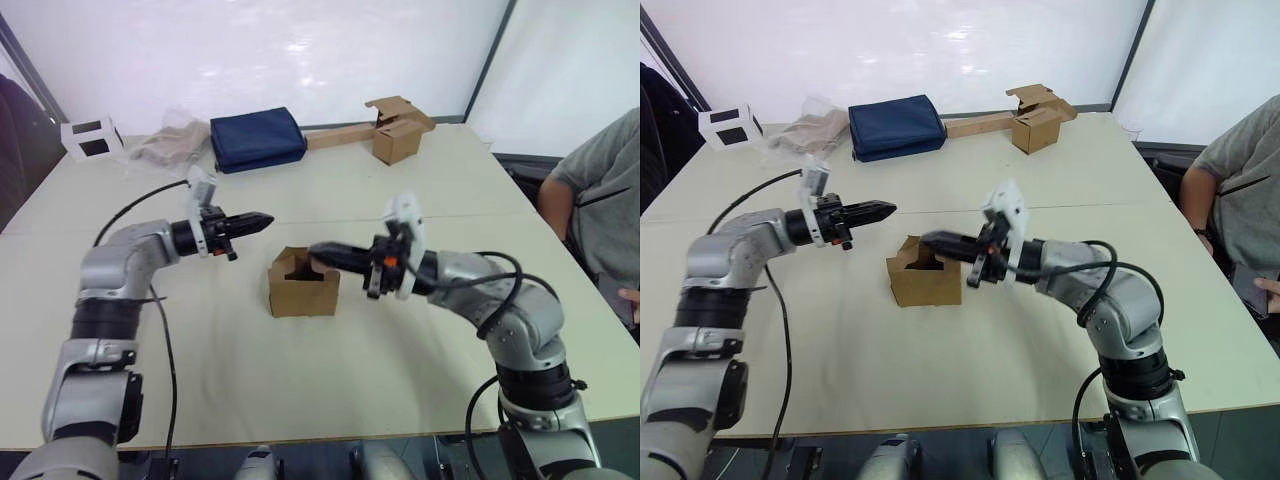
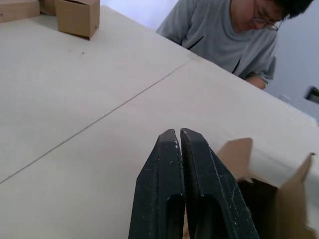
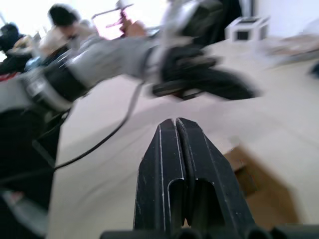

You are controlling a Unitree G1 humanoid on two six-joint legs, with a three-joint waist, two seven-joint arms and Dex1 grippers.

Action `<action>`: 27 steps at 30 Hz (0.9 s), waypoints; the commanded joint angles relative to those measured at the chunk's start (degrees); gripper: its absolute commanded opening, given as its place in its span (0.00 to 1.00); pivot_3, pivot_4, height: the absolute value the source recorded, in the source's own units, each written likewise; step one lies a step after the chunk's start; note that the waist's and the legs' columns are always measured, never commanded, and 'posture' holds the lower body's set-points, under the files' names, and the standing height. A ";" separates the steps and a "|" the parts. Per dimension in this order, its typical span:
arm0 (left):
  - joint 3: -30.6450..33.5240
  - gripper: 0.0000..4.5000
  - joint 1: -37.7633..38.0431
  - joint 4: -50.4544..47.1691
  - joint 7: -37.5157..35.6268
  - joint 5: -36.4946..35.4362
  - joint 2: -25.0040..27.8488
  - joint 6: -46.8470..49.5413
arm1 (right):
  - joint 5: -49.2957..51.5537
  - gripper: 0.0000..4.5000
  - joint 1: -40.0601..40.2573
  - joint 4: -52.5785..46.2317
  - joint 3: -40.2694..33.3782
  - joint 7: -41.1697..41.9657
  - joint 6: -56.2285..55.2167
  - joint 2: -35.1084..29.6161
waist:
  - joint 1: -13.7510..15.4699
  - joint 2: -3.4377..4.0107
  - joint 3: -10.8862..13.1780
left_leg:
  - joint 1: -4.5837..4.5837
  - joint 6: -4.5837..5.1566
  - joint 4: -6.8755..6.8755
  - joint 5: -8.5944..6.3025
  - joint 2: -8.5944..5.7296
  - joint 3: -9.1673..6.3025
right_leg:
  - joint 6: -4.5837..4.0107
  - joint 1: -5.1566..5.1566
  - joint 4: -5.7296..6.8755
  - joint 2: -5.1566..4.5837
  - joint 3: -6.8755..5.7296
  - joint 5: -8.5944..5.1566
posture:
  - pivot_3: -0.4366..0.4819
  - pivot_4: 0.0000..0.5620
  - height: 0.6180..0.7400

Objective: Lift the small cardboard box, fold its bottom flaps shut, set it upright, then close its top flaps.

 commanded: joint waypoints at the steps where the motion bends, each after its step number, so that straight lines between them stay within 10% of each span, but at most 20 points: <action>1: -2.91 0.02 -2.01 5.84 -3.49 3.63 -1.84 -5.32 | -3.99 0.00 0.70 -0.14 4.58 0.15 -3.11 -0.05 | -0.12 0.00 0.00 | -0.02 0.00 -0.01 0.00 0.00 0.00 | 0.00 -0.02 -0.01 0.00 0.01 0.00 | 0.48 0.27 1.00; 27: -3.95 0.02 -6.38 21.37 -11.45 12.11 -6.03 -17.81 | -18.53 0.00 -2.90 17.65 11.70 -0.12 -9.89 4.50 | -0.20 -0.02 0.01 | -0.02 0.00 0.00 0.00 0.00 -0.02 | 0.00 -0.05 0.01 0.01 0.00 0.00 | 0.48 0.27 1.00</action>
